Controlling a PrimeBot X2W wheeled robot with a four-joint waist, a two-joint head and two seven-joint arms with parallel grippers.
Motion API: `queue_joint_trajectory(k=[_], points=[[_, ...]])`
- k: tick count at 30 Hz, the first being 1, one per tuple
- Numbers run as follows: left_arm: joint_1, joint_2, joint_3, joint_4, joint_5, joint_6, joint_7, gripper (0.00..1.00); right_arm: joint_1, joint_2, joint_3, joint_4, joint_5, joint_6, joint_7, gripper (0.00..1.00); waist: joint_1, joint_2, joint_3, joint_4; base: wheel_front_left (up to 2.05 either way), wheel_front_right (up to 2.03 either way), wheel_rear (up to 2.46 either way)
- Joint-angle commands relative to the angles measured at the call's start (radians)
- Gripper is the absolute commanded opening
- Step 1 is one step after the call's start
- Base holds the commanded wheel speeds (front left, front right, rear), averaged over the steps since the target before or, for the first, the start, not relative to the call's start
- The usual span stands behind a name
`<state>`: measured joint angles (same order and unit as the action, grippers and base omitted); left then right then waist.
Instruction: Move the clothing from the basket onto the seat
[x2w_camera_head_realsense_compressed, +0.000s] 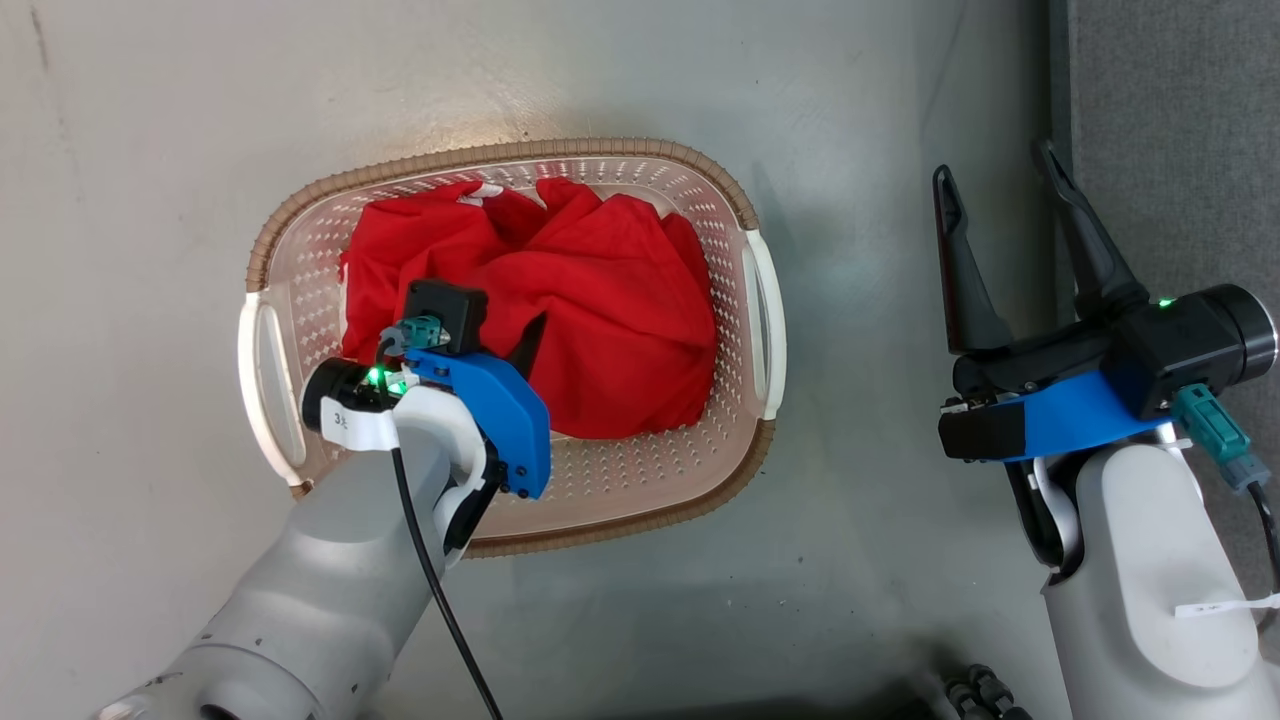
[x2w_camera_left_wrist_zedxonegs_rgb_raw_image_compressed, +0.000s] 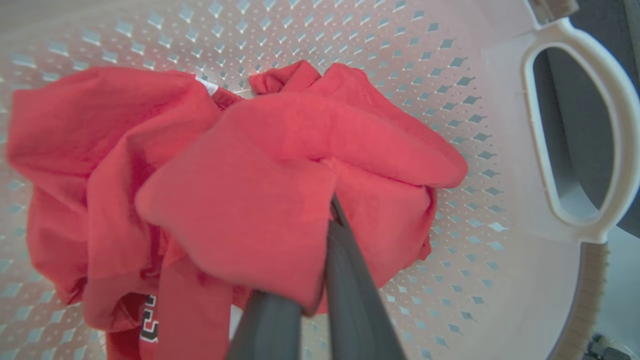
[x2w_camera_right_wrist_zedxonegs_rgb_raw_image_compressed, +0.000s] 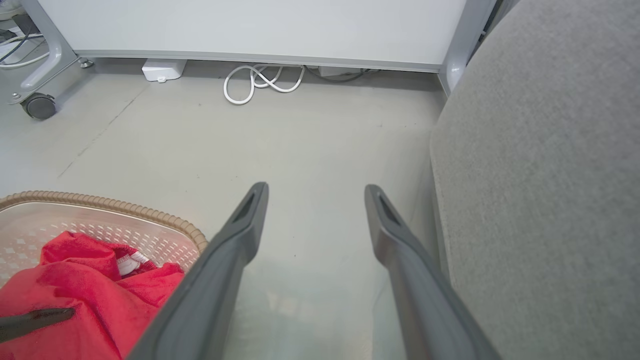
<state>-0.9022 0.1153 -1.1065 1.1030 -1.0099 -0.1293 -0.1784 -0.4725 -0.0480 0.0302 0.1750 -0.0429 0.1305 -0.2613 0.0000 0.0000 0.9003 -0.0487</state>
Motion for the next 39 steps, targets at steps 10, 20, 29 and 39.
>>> queue_joint_trajectory(k=[10, 20, 29, 39], points=[[-0.032, 0.008, -0.094, -0.038, -0.052, -0.002, -0.060, 0.00, -0.020, -0.004, 0.011, 0.019, 0.005, 0.000, -0.006, 1.00, 0.0000, 0.0000, -0.034, 0.008, 0.00, 0.00, 0.00], [-0.060, 0.005, -0.105, -0.086, 0.003, -0.002, -0.087, 0.00, -0.024, -0.004, 0.022, 0.041, 0.019, 0.000, -0.006, 1.00, 0.0000, 0.0000, -0.097, 0.028, 0.00, 0.00, 0.00], [0.000, 0.013, 0.029, -0.177, 0.180, -0.002, -0.088, 0.00, -0.008, -0.004, 0.022, 0.070, 0.018, 0.000, -0.006, 1.00, 0.0000, 0.0000, -0.190, 0.051, 0.00, 0.00, 0.00], [0.106, 0.013, 0.210, -0.261, 0.351, -0.002, -0.088, 0.00, 0.032, -0.004, 0.029, 0.107, 0.039, 0.000, -0.006, 1.00, 0.0000, 0.0000, -0.319, 0.067, 0.00, 0.00, 0.00]])
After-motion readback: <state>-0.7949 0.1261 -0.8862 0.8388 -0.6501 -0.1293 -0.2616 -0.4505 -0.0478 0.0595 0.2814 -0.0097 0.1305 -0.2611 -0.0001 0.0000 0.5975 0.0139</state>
